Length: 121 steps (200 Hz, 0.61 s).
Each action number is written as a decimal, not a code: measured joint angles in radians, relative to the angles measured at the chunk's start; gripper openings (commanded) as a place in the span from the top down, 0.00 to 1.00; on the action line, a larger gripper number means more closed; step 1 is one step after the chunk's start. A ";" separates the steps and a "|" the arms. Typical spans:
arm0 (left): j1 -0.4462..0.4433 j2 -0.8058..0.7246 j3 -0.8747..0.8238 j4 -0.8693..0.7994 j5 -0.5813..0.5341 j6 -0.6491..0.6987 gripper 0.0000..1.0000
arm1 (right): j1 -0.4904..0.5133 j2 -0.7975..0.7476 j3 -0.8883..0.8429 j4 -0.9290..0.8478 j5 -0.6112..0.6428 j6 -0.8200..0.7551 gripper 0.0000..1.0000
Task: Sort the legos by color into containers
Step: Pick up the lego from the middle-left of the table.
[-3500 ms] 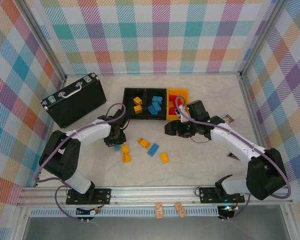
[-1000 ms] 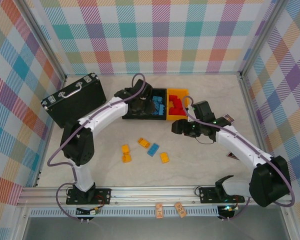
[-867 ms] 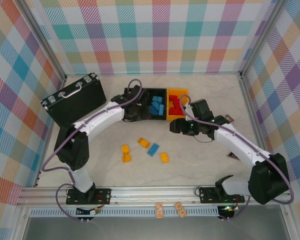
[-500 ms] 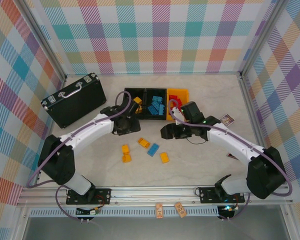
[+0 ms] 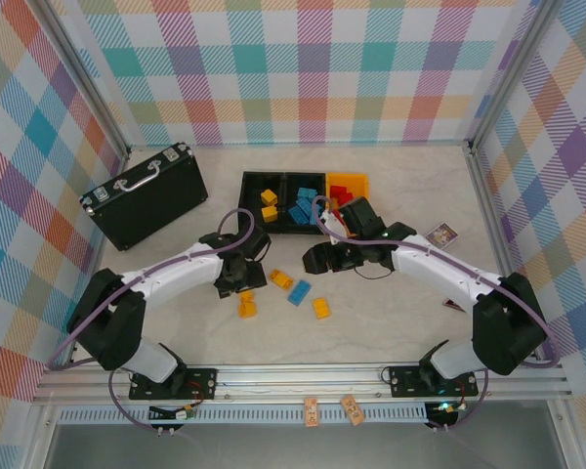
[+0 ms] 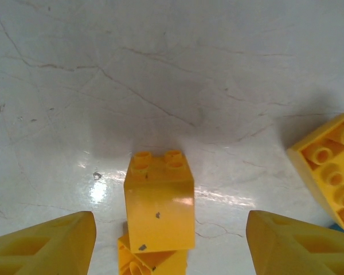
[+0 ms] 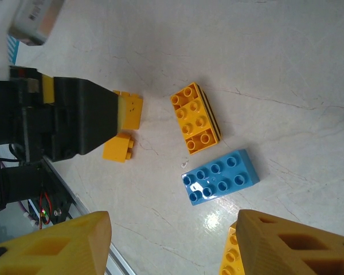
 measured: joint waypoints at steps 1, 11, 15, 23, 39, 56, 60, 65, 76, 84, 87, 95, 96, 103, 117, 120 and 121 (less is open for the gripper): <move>0.000 0.002 -0.001 0.000 0.000 -0.002 0.34 | 0.000 0.000 0.000 0.000 0.000 0.000 0.41; -0.001 0.016 -0.009 0.004 0.000 -0.005 0.37 | 0.003 0.000 0.000 0.001 0.000 0.000 0.41; -0.001 0.023 -0.013 0.006 0.000 -0.010 0.38 | 0.004 0.000 0.000 0.001 0.000 0.000 0.41; -0.001 0.032 -0.020 0.012 0.000 -0.013 0.42 | 0.005 0.000 0.000 0.001 0.000 0.000 0.41; -0.001 0.050 -0.027 0.024 0.000 -0.018 0.51 | 0.008 0.000 0.000 0.002 0.002 0.001 0.41; -0.001 0.069 -0.029 0.031 -0.002 -0.021 0.61 | 0.010 0.000 0.000 0.002 0.004 0.001 0.41; -0.001 0.071 -0.029 0.033 -0.006 -0.021 0.65 | 0.010 0.000 0.000 0.002 0.004 0.001 0.41; -0.001 0.075 -0.029 0.034 -0.007 -0.017 0.68 | 0.010 0.000 0.000 0.002 0.004 0.001 0.41; -0.001 0.076 -0.028 0.039 -0.010 -0.016 0.72 | 0.010 0.000 0.000 0.002 0.005 0.001 0.41; -0.001 0.076 -0.025 0.038 -0.011 -0.006 0.76 | 0.010 0.000 0.000 0.002 0.006 0.001 0.41; -0.001 0.076 -0.024 0.038 -0.012 -0.010 0.77 | 0.010 0.000 0.000 0.002 0.007 0.001 0.41; -0.001 0.076 -0.019 0.035 -0.016 0.000 0.79 | 0.010 0.000 0.000 0.002 0.009 0.001 0.41; -0.001 0.076 -0.018 0.034 -0.016 0.002 0.80 | 0.010 0.000 0.000 0.002 0.009 0.001 0.41; -0.001 0.076 -0.008 0.025 -0.019 0.006 0.80 | 0.010 0.000 0.000 0.003 0.011 0.002 0.41; -0.001 0.076 0.026 0.002 -0.034 0.024 0.81 | 0.010 0.000 0.000 0.008 0.014 0.004 0.41; -0.001 0.076 0.038 -0.003 -0.037 0.026 0.81 | 0.010 0.000 0.000 0.009 0.015 0.005 0.41; -0.001 0.076 0.041 -0.004 -0.038 0.027 0.81 | 0.010 0.000 0.000 0.010 0.016 0.005 0.41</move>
